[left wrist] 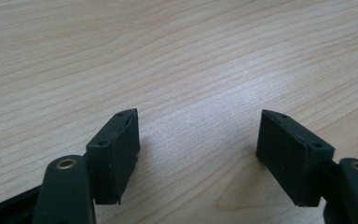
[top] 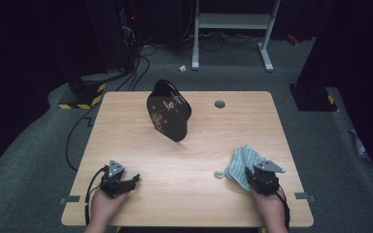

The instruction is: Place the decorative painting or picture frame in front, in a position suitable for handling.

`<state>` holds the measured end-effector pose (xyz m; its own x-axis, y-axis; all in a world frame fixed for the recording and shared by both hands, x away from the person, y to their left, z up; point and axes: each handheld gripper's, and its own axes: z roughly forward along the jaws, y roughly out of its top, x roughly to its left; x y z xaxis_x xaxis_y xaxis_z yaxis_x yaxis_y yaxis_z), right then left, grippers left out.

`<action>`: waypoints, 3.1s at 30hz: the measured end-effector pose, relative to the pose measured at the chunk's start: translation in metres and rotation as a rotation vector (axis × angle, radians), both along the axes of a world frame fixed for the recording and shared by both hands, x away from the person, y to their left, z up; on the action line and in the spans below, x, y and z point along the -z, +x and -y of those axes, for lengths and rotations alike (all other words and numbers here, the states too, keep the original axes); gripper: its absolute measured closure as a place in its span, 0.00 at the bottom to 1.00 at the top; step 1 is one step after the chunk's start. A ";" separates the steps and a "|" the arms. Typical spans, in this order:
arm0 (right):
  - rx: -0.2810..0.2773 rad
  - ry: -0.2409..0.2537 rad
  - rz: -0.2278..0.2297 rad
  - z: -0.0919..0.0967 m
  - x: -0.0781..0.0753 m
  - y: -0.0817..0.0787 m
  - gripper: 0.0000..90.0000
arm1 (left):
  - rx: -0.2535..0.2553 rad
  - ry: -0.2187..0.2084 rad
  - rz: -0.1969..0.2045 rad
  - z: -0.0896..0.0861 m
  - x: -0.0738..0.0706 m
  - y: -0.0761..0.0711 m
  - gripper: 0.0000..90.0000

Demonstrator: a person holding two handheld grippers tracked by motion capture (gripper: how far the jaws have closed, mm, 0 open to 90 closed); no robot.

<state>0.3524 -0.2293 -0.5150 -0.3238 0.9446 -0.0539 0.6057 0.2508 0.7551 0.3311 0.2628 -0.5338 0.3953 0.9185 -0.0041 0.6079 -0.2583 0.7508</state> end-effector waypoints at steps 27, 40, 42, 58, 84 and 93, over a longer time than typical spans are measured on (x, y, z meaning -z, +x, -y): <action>-0.211 0.111 0.155 -0.094 -0.045 0.011 0.45 | 0.016 -0.002 0.000 -0.002 0.000 -0.006 0.34; -0.236 0.144 0.162 -0.162 -0.055 0.065 0.45 | 0.025 0.002 -0.002 -0.001 0.000 -0.003 0.32; -0.233 0.133 0.162 -0.171 -0.055 0.074 0.45 | 0.026 0.002 -0.001 -0.001 0.000 -0.003 0.32; -0.212 0.133 0.152 -0.204 -0.042 0.110 0.57 | 0.026 -0.001 0.002 0.000 0.000 -0.004 0.34; -0.165 0.137 0.159 -0.213 -0.035 0.116 0.51 | 0.028 0.001 0.000 0.000 0.000 -0.006 0.34; -0.158 0.131 0.166 -0.212 -0.035 0.118 0.51 | 0.027 0.001 0.000 0.000 0.000 -0.006 0.34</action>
